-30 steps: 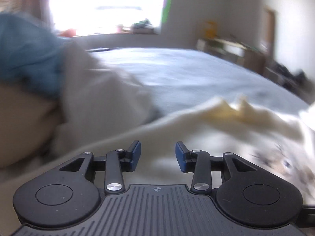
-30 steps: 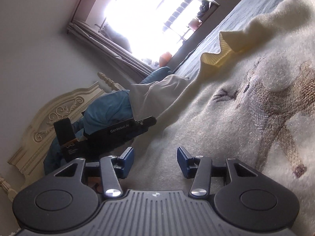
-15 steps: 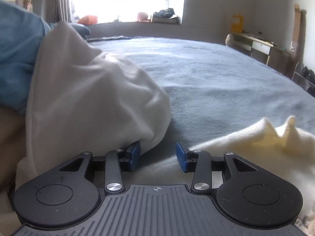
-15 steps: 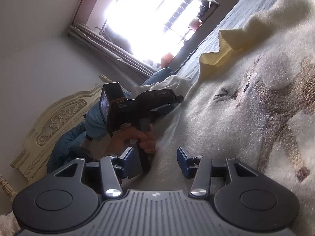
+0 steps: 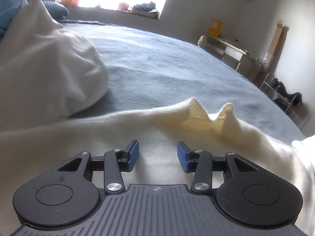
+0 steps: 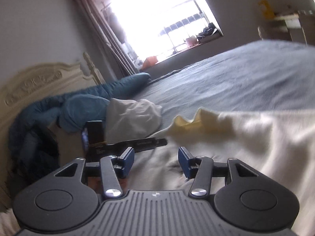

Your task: Fold clothes

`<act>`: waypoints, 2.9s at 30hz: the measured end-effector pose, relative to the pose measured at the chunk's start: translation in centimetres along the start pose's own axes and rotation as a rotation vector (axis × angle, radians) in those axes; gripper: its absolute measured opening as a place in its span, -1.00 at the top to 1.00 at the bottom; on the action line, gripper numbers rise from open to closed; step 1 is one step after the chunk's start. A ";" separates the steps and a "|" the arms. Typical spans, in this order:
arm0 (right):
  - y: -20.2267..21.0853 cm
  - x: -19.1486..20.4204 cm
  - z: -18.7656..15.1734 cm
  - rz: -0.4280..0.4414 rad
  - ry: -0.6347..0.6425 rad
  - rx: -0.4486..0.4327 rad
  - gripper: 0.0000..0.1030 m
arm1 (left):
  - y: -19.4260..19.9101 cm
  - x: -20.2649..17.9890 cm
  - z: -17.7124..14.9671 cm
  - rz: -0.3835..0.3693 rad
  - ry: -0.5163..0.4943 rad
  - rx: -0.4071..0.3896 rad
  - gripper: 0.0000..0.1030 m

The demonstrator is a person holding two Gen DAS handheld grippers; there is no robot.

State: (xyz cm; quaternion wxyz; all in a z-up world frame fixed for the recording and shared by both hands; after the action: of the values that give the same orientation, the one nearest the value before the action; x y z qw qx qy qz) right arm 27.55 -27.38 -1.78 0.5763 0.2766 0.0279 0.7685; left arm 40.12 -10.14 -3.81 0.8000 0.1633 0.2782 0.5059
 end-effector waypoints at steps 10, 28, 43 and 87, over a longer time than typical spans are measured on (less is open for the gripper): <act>-17.3 -8.9 1.2 -0.222 0.217 0.195 0.57 | -2.9 2.6 1.1 -0.073 0.173 -0.078 0.15; -16.3 -10.9 5.5 0.032 -0.035 0.040 0.52 | -3.0 6.2 0.9 -0.263 0.413 -0.130 0.06; -24.3 -15.5 4.8 -0.044 -0.348 0.093 0.62 | -4.6 6.1 1.6 -0.219 0.382 -0.123 0.06; 6.3 -31.5 8.2 -0.576 -0.478 -0.035 0.60 | 2.1 -9.3 -8.8 -0.432 0.301 -0.053 -0.04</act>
State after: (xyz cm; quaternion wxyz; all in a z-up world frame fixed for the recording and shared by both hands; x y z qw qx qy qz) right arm 31.59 -60.09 -4.96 0.7638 0.4192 -0.0437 0.4888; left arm 30.17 -17.82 -7.06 0.8430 0.0021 0.4094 0.3489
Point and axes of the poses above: each gripper's, at about its wrist camera, not at the fingertips, and y roughly against the way its jaws point, x to its left, z to its top, the point moved 3 cm from there along -y, roughly the way its jaws point, and after that the axes turned 2 degrees about -x, right-handed, at the moved point
